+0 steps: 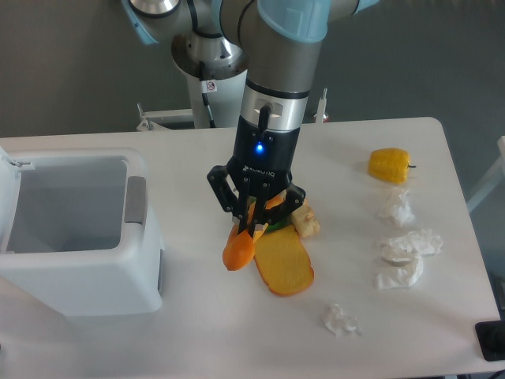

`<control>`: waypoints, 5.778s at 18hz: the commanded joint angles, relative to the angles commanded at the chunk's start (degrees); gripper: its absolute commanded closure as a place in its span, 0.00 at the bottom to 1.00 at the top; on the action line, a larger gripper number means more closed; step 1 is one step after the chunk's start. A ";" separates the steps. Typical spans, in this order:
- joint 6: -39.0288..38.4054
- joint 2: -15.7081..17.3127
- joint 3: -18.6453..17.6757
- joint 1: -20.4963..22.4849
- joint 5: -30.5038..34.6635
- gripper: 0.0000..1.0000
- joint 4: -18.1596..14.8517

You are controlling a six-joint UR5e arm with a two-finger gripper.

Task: Place the long bread in the trash can
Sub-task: 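Close the gripper on the orange bread slice beside the cheese slice, then lift the orange bread slice and carry it over the white bin, then lower the held orange bread slice into the white bin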

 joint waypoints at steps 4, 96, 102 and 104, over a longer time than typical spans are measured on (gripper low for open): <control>-0.17 0.09 0.26 0.09 -0.62 1.00 0.09; -18.28 2.55 2.46 -10.55 -25.76 1.00 4.57; -18.19 0.97 1.94 -11.25 -25.76 1.00 4.57; -18.19 0.79 1.76 -11.51 -25.76 1.00 4.57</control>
